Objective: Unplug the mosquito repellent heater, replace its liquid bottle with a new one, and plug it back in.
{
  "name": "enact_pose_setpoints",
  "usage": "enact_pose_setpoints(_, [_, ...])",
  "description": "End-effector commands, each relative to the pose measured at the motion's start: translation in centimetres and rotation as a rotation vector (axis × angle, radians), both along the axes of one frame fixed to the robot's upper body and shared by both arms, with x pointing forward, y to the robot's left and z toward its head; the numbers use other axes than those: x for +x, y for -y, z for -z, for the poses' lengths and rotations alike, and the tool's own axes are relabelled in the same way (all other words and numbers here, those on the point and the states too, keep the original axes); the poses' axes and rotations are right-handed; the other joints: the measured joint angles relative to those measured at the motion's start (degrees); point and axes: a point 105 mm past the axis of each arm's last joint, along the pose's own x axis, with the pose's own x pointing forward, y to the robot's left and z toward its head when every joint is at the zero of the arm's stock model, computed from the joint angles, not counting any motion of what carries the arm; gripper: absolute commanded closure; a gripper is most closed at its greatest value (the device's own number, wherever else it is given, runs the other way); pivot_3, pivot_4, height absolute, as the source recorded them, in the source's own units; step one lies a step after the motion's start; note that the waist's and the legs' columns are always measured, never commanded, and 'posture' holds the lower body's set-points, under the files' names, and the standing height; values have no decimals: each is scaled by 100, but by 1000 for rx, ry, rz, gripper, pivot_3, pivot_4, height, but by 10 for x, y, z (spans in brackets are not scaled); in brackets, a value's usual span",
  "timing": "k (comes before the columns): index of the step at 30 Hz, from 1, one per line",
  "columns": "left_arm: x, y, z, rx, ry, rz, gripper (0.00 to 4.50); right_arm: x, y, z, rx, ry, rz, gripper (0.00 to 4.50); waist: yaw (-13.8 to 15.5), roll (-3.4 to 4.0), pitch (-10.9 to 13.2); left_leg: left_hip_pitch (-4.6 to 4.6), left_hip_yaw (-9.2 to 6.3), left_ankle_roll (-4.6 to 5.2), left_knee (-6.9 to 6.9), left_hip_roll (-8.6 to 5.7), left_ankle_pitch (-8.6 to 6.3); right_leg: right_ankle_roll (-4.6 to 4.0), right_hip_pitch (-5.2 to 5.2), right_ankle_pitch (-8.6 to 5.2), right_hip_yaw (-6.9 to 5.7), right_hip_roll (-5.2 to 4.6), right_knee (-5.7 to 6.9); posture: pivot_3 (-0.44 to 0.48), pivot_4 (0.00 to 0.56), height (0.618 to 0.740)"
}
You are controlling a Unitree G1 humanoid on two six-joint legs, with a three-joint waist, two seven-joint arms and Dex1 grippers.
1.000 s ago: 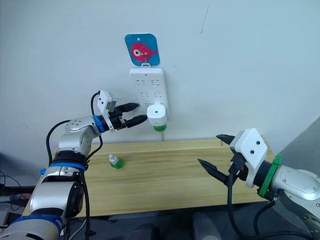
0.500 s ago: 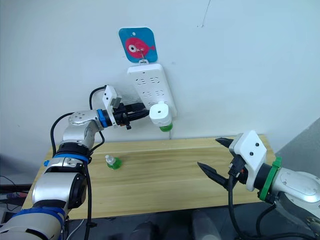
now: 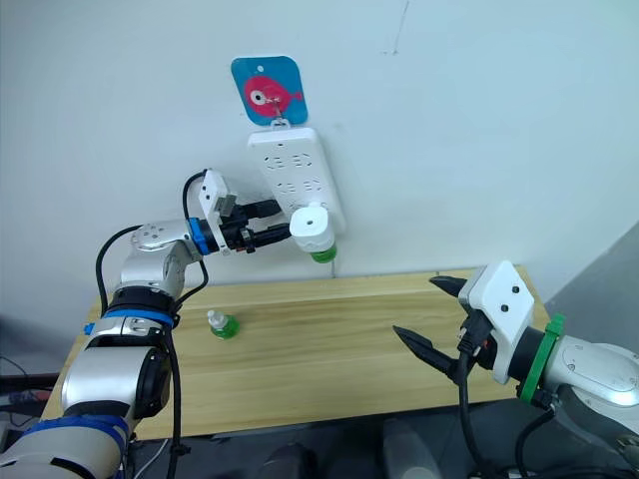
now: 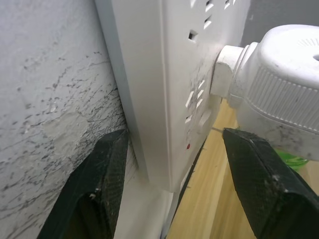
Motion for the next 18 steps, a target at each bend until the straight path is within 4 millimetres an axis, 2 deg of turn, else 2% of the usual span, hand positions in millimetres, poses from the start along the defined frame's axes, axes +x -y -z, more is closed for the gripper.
enact_pose_setpoints(1, [1, -10, -17, -12, 68, -68, 1430, -4, -5, -9, -2, 55, -23, 0, -23, 0, 0, 3, 3, 0, 4, 0, 0, 0, 3, 0, 2, 1, 1, -286, 160, 740])
enact_pose_setpoints(5, [-1, -8, -13, -40, 43, -75, 1430, -4, -6, -9, 0, 54, -28, 0, -36, 0, 0, 5, 10, -1, 8, -1, 1, 10, 4, 7, 10, 4, 3, -266, 160, 740])
enact_pose_setpoints(9, [-1, 6, -7, -29, 10, -23, 1430, -3, -7, -10, -1, 54, -41, 0, -21, 0, 0, 3, 7, 0, 8, -2, 1, 11, 3, 7, 7, 4, 3, -260, 159, 740])
enact_pose_setpoints(18, [-6, 22, -19, -52, 2, 79, 1430, -4, -8, -9, 4, 50, -45, 0, -1, 0, 0, -4, 4, 3, 7, -7, -1, 11, 3, 7, 6, 1, -5, -260, 159, 740])
